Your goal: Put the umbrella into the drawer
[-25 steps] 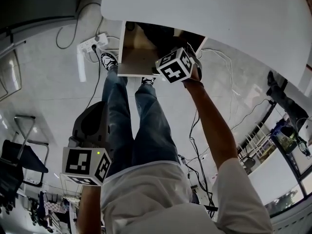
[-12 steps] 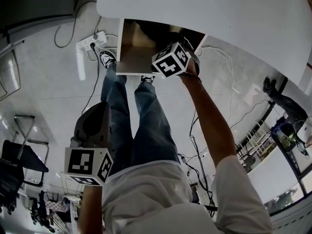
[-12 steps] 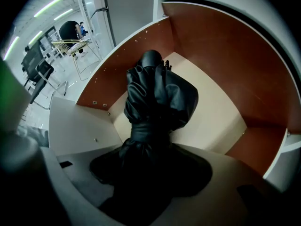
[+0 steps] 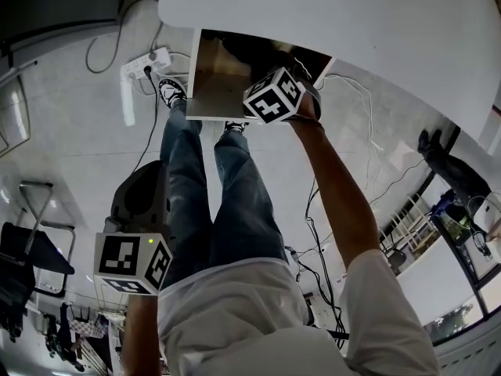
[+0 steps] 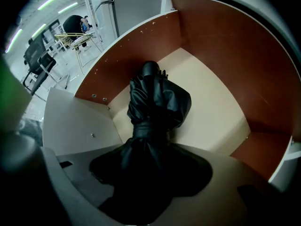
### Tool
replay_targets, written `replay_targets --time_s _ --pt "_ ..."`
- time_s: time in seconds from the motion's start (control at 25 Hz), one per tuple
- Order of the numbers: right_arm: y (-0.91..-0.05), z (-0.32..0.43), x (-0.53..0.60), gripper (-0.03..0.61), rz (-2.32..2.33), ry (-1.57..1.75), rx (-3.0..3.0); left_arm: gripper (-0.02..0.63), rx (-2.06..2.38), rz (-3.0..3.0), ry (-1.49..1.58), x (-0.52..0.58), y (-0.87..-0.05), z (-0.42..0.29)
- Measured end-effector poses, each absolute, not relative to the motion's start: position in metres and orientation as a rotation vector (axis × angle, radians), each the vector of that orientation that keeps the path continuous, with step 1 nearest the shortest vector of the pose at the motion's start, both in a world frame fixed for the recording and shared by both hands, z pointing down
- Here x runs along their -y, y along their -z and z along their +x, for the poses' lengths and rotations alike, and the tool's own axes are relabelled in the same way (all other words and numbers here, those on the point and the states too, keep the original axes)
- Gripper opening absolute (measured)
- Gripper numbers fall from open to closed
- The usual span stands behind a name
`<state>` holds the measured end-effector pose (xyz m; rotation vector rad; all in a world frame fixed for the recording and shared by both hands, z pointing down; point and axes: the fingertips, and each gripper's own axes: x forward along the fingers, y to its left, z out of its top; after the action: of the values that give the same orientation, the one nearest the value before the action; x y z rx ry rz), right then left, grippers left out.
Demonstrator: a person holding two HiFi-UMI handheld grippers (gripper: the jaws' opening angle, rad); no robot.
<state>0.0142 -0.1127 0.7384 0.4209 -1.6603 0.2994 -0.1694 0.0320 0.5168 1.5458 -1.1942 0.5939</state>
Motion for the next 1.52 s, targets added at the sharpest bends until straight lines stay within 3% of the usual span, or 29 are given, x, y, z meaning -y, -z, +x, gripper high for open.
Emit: replay_targets --time_s 0.72,1.52 --pt "-0.735 0.015 0.113 0.27 0.398 -0.3 1.648 0.018 1.188 1.534 -0.588 -0.028 -0.523 -0.163" --pt "-0.716 0.021 0.106 0.221 0.449 -0.334 1.673 0.018 1.186 1.589 -0.578 -0.021 -0.501 -0.145"
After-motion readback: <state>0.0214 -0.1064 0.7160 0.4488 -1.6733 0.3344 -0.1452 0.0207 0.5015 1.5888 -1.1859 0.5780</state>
